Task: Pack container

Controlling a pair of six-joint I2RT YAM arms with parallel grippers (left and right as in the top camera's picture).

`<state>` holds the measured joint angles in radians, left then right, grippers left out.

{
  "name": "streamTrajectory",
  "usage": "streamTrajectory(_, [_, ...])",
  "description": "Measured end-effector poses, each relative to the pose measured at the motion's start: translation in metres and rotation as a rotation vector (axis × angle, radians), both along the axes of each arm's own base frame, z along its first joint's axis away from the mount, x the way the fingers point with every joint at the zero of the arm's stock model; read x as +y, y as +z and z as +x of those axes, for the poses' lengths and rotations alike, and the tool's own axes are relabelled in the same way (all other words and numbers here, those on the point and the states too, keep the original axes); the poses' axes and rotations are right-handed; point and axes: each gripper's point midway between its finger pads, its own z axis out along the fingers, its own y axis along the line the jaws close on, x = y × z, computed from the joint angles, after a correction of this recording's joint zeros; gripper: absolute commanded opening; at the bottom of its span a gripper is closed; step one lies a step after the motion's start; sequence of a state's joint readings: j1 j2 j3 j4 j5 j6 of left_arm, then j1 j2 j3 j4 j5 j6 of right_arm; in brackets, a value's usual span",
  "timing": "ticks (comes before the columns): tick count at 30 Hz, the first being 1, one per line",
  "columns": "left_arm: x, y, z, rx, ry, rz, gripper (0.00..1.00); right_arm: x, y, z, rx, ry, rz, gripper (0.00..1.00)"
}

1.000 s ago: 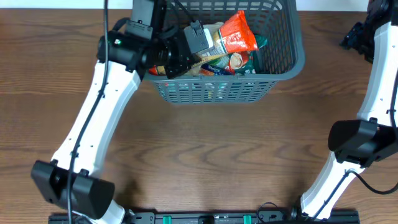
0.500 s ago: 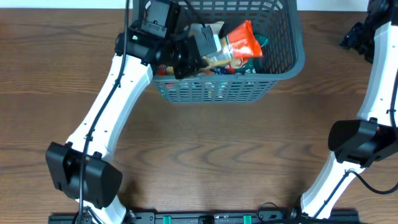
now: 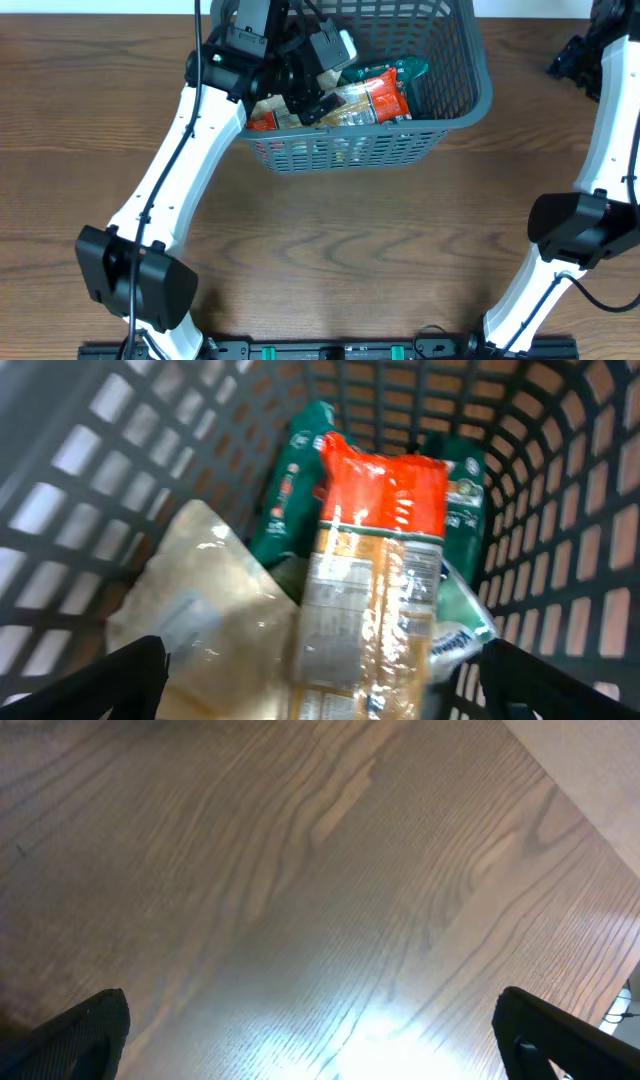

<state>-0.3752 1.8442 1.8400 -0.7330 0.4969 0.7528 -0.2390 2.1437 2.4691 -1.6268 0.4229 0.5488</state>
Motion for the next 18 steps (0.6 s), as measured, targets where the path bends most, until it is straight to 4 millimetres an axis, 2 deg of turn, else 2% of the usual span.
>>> streamTrajectory(2, [0.004,0.012,0.007,-0.027,0.041,0.005,0.98,0.000,0.000,0.000,0.000,0.000,0.000,0.99])
streamTrajectory(4, [0.010,0.035,0.015,-0.074,0.105,0.004,0.98,0.000,0.000,0.000,0.000,0.000,0.000,0.99])
streamTrajectory(6, [0.019,0.064,0.022,-0.128,0.180,-0.005,0.98,0.000,0.000,0.000,0.000,0.000,0.000,0.99])
streamTrajectory(9, [0.043,0.119,0.024,-0.224,0.345,-0.036,0.98,0.000,0.000,0.000,0.000,0.000,0.000,0.99])
streamTrajectory(12, [0.085,0.172,0.012,-0.292,0.579,-0.080,0.98,0.000,0.000,0.000,0.000,0.000,0.000,0.99])
streamTrajectory(14, [0.118,0.193,-0.001,-0.310,0.731,-0.097,0.99,0.000,0.000,0.000,0.000,0.000,0.000,0.99])
streamTrajectory(18, [0.206,0.207,-0.035,-0.293,1.077,-0.097,0.98,0.000,0.000,0.000,0.000,0.000,0.000,0.99])
